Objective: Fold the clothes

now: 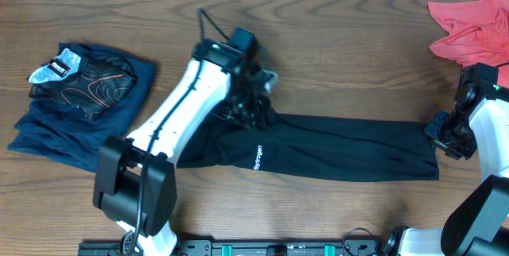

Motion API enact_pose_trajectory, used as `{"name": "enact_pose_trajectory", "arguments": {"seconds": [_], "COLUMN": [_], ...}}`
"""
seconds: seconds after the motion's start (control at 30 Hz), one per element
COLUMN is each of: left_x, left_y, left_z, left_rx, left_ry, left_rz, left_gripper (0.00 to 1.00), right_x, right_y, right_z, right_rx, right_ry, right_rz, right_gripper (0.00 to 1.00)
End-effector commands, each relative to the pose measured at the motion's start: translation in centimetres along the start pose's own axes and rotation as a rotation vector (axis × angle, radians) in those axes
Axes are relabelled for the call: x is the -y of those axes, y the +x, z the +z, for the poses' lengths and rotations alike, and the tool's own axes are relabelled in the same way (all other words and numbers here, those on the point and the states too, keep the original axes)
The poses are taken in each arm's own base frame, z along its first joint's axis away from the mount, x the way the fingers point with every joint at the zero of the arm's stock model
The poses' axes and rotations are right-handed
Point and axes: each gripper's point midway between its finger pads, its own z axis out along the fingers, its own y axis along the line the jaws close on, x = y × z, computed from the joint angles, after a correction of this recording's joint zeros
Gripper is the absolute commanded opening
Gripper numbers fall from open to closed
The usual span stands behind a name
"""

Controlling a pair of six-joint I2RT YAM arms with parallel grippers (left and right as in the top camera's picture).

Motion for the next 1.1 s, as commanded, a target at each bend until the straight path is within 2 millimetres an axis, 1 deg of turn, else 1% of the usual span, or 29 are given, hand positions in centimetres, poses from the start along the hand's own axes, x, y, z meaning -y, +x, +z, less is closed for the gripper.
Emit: {"name": "enact_pose_trajectory", "arguments": {"seconds": [0.0,0.33,0.4,0.5,0.57,0.67,0.73,0.77,0.93,1.07], "left_x": [1.7,5.1,5.2,4.5,3.2,0.4,-1.8,-2.5,-5.0,-7.5], "left_y": [0.6,1.5,1.6,1.6,1.7,1.9,2.4,2.5,2.6,2.3], "left_z": [0.4,1.9,2.1,2.1,1.9,1.3,0.4,0.1,-1.0,-2.0], "left_rx": [-0.032,-0.077,-0.084,-0.090,-0.100,-0.110,-0.127,-0.132,-0.103,-0.045], "left_ry": [0.019,0.020,0.003,-0.044,-0.110,-0.259,-0.355,-0.380,-0.395,-0.395], "left_rz": [0.124,0.254,0.266,0.266,0.247,0.156,0.096,0.068,-0.105,-0.278], "left_gripper": [0.06,0.08,0.08,0.08,0.06,0.06,0.06,0.06,0.06,0.06], "right_x": [0.2,0.2,0.2,0.2,0.2,0.2,0.2,0.2,0.2,0.2], "right_y": [0.2,0.2,0.2,0.2,0.2,0.2,0.2,0.2,0.2,0.2], "right_z": [0.2,0.2,0.2,0.2,0.2,0.2,0.2,0.2,0.2,0.2], "right_rx": [-0.006,-0.005,-0.005,-0.005,-0.005,-0.005,-0.005,-0.005,-0.006,-0.006], "right_ry": [0.006,0.005,0.005,0.005,0.005,0.005,0.005,0.005,0.005,0.006], "right_rz": [0.009,0.009,0.009,0.009,0.009,0.009,0.009,0.009,0.009,0.009], "right_gripper": [0.33,0.33,0.33,0.33,0.33,0.33,0.33,0.33,0.33,0.34]}}
